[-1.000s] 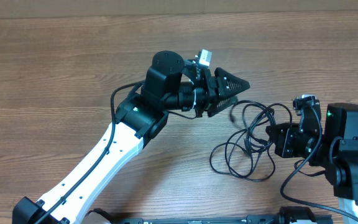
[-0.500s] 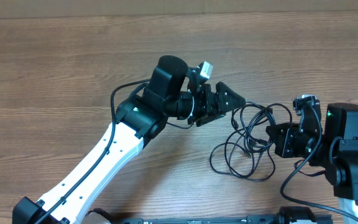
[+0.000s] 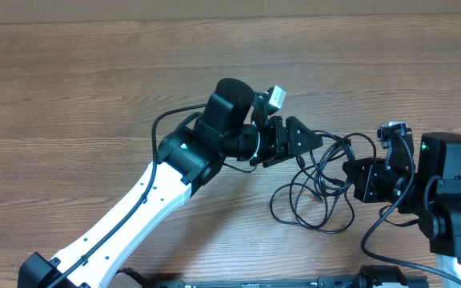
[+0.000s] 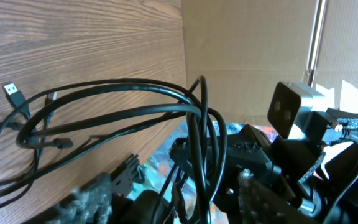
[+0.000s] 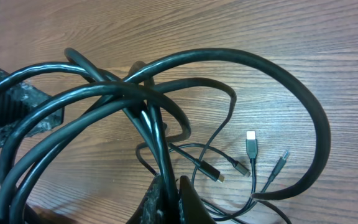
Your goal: Untangle cables
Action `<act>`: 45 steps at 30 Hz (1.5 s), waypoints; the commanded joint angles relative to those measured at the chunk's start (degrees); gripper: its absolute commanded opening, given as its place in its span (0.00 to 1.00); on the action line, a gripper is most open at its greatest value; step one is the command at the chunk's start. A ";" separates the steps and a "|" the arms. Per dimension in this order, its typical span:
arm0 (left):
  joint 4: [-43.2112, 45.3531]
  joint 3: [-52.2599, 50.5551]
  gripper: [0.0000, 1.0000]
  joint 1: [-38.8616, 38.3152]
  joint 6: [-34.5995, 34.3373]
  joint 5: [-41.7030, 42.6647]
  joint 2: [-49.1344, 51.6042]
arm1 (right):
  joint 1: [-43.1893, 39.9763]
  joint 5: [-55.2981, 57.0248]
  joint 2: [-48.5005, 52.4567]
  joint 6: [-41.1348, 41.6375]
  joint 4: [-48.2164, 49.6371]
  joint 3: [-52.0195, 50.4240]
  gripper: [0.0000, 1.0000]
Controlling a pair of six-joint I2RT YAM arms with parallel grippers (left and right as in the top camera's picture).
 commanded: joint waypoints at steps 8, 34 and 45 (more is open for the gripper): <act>0.79 0.96 0.13 -2.23 -2.19 -4.42 -0.52 | -0.09 0.20 -0.24 -0.68 0.26 -0.22 0.04; 11.93 0.96 0.04 0.79 -20.06 3.91 -0.52 | -0.09 0.22 -0.24 -0.68 0.46 -0.22 0.04; 8.02 0.96 0.47 3.96 3.82 5.05 -0.52 | -0.09 0.22 -0.24 -0.70 0.66 -0.22 0.04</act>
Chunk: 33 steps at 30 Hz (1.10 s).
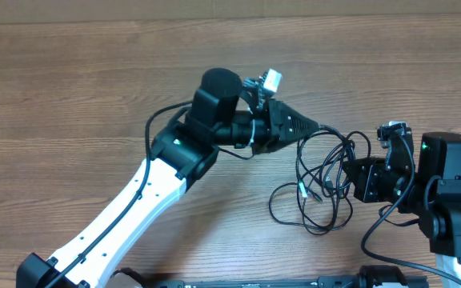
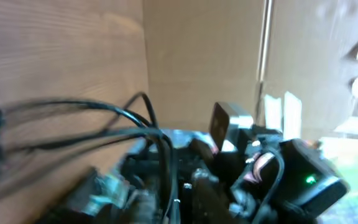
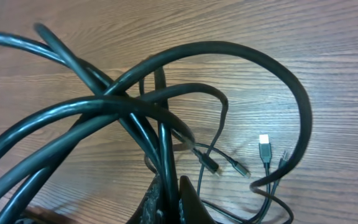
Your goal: Untangle cables
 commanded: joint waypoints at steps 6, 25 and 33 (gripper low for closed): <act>-9.68 0.94 0.94 1.14 18.10 -2.89 -0.52 | -0.09 0.55 -0.24 -0.55 0.44 -0.22 0.04; -9.57 0.94 1.00 -3.67 33.33 -2.80 -0.52 | -0.09 0.26 -0.22 -0.48 0.70 -0.92 0.04; -7.87 0.94 1.00 -6.16 33.35 -3.23 -0.52 | -0.09 -2.67 -0.22 -0.50 1.42 -0.92 0.04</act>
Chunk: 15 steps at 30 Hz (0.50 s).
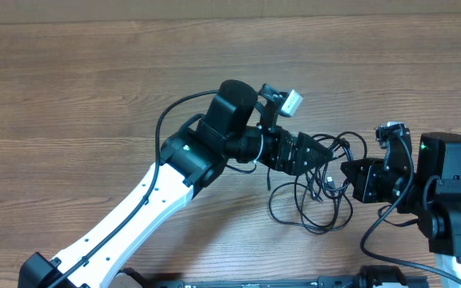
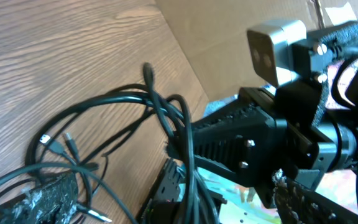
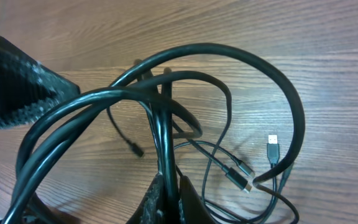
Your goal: Untangle cables
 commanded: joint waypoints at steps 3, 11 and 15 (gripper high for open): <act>0.79 0.94 1.00 -2.47 1.51 -2.75 -0.52 | -0.09 -4.70 -0.24 -0.52 1.79 -0.37 0.04; 0.85 0.94 0.87 -4.04 1.46 -4.85 -0.52 | -0.09 -7.19 -0.22 -0.52 2.64 -0.37 0.04; 0.85 0.94 0.53 -4.04 1.44 -5.05 -0.52 | -0.09 -7.21 -0.22 -0.52 2.64 -0.37 0.04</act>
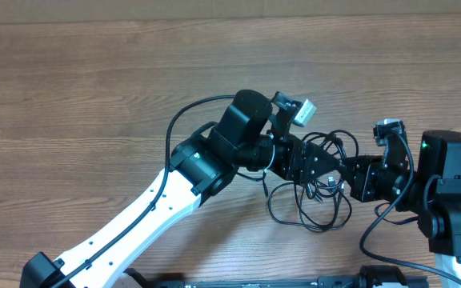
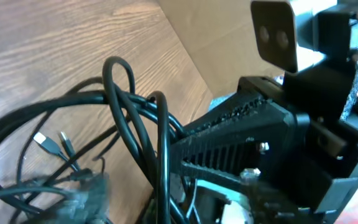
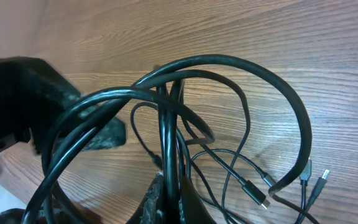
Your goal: Untangle cables
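Observation:
A tangle of black cables (image 1: 320, 188) lies on the wooden table (image 1: 94, 96) between my two arms. My right gripper (image 3: 168, 194) is shut on a thick cable (image 3: 166, 143) that rises through the loops; overhead, the right gripper (image 1: 348, 174) sits at the tangle's right edge. My left gripper (image 1: 317, 164) is pushed in among the upper loops, almost against the right one. It looks open, one blurred finger (image 2: 84, 194) at the left and an upright cable (image 2: 163, 155) inside the gap. Loose plugs (image 3: 258, 193) lie on the wood.
The right arm's base (image 1: 454, 208) fills the right edge. The left arm (image 1: 158, 208) slants in from the lower left. A cardboard wall (image 2: 216, 37) stands past the table's far edge. Thin cable ends and a USB plug (image 2: 40, 138) trail beside the loops.
My left gripper has moved right, deeper into the tangle and close against the right gripper. The loops have bunched toward the right gripper, which still grips the same thick cable.
At first my left gripper stood open at the tangle's left while the right held a thick cable. Then the left one was up at the tangle's upper left edge, drawn to a point. Later it was open at the left side again, and now it sits among the loops.

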Action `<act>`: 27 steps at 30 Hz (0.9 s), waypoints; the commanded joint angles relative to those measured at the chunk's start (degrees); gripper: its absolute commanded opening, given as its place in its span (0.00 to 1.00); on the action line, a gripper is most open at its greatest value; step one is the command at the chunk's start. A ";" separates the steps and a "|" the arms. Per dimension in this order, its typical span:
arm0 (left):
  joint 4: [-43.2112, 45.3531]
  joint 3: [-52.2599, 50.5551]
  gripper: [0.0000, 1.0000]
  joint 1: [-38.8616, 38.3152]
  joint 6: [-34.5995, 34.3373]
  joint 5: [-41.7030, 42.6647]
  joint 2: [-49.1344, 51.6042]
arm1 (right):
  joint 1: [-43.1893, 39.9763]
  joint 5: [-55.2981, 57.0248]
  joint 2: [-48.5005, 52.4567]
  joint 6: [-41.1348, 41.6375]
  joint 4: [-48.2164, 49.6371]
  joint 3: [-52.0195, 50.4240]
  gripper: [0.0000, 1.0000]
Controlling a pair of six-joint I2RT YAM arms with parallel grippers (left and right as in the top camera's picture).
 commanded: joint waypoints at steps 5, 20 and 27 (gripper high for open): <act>0.39 0.94 0.04 -0.28 -0.52 -2.54 -0.52 | -0.07 -1.33 -0.24 -0.55 -0.02 -0.37 0.04; 1.55 0.94 0.04 0.81 0.70 -3.89 -0.55 | -0.07 -1.27 -0.22 -0.57 0.02 -0.37 0.75; 0.76 1.07 0.04 3.28 5.88 -3.76 -0.87 | -0.07 1.40 -0.22 -0.55 -1.11 -0.37 0.91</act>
